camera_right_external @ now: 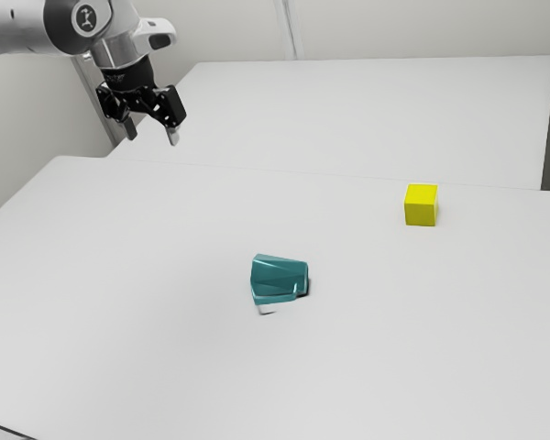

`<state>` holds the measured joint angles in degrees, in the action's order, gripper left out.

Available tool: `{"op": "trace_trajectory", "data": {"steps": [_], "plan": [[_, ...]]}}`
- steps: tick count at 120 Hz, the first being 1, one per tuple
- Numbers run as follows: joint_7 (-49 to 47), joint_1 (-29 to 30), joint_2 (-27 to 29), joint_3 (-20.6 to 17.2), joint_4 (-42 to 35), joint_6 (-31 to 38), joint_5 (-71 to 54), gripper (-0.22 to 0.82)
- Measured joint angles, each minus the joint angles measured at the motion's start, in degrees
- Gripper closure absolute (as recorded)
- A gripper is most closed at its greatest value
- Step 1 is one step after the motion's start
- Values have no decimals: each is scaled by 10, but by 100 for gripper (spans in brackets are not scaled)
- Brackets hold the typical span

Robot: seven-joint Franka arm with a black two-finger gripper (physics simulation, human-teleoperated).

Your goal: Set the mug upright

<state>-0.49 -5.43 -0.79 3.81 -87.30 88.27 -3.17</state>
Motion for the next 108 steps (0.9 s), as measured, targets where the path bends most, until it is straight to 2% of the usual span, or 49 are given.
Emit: {"op": "trace_trajectory", "data": {"steps": [25, 44, 108], "plan": [[-1, 5, 7, -5, -9, 1, 1, 1], [-1, 5, 25, -5, -46, 17, 14, 1], [31, 4, 53, 4, -184, 145, 185, 2]]}}
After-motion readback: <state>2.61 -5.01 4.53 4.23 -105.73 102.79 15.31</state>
